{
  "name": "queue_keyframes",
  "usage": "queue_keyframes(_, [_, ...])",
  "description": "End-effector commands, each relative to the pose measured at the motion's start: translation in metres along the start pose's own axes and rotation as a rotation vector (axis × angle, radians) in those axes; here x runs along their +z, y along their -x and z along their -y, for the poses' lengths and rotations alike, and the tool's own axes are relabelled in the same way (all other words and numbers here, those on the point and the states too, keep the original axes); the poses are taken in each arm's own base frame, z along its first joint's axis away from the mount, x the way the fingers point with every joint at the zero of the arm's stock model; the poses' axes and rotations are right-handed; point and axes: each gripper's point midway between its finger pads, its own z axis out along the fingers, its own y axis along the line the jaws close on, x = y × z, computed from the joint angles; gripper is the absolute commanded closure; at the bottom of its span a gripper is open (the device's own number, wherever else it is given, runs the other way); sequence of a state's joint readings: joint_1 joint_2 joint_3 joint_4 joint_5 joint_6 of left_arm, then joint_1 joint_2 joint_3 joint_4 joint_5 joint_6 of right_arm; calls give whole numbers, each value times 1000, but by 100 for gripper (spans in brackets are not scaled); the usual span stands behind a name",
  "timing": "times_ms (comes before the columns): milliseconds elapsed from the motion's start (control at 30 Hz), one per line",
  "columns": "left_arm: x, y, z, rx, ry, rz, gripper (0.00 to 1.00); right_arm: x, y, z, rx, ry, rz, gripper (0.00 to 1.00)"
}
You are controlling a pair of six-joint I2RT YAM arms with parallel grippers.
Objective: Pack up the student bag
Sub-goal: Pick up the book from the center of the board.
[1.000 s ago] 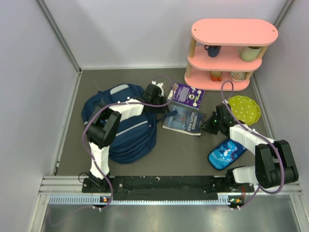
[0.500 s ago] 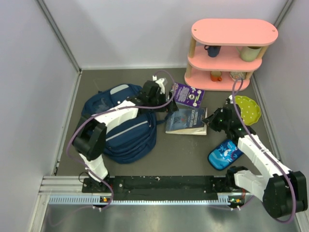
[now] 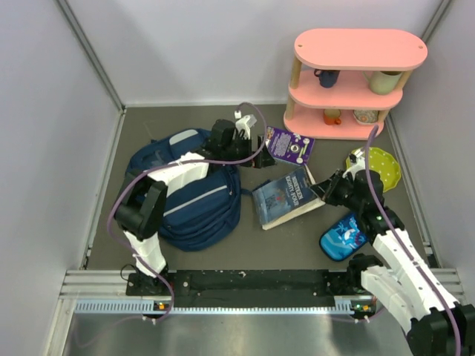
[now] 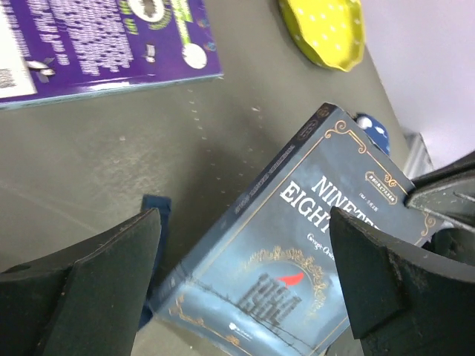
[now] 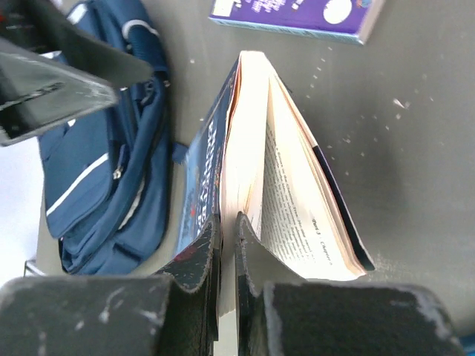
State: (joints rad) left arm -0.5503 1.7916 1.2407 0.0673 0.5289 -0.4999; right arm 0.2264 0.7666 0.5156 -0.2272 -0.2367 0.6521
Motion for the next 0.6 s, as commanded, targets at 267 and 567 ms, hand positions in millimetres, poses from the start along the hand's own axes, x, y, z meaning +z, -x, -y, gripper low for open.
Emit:
queue_keyframes(267, [10,-7,73,139,-599,-110,2,-24,29,-72,-239,333,88,100])
queue_keyframes(567, [11,-44,71,56,-763,-182,2,-16,25,-71,-247,342,59,100])
